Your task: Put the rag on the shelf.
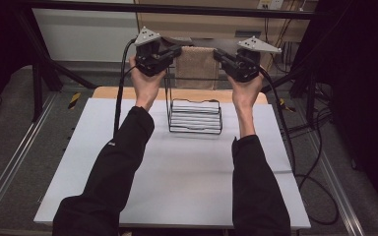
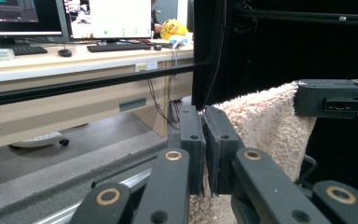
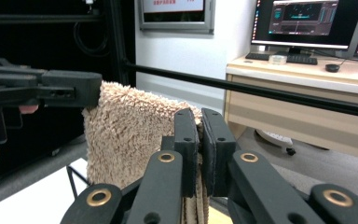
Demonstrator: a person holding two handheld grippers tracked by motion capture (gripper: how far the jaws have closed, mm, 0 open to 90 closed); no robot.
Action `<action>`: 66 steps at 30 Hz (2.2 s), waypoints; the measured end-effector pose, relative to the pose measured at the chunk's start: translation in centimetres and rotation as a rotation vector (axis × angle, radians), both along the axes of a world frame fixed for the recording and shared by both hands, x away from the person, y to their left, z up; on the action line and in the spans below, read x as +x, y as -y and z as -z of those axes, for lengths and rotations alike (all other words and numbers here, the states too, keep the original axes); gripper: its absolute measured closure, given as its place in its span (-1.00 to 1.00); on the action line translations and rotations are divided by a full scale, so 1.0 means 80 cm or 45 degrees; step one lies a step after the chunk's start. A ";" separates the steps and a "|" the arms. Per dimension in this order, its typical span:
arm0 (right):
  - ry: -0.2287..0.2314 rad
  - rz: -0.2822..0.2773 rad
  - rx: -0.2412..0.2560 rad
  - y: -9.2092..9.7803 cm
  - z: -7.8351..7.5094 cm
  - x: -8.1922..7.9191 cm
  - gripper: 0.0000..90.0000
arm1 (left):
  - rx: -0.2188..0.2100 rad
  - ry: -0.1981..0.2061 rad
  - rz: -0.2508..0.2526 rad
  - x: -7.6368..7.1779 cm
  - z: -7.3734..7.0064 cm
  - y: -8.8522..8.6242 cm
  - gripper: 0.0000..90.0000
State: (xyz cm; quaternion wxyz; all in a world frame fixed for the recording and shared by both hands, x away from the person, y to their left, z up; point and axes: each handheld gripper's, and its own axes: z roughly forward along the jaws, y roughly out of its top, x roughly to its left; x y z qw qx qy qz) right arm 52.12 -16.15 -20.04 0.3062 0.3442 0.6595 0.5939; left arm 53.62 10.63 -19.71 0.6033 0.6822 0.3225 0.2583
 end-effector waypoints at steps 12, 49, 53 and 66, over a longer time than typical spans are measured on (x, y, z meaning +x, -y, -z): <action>-0.009 -0.027 -0.009 0.001 0.019 -0.011 0.90 | 0.032 0.003 0.038 -0.017 0.018 -0.007 0.90; -0.072 -0.116 -0.113 0.010 0.053 -0.050 0.88 | 0.097 -0.164 0.147 -0.051 0.037 -0.014 0.70; -0.070 -0.118 -0.115 0.009 0.054 -0.050 0.88 | 0.079 -0.181 0.131 -0.049 0.025 -0.016 0.67; -0.076 -0.130 -0.125 0.011 0.059 -0.052 0.87 | 0.110 -0.280 0.176 -0.038 0.025 -0.007 0.96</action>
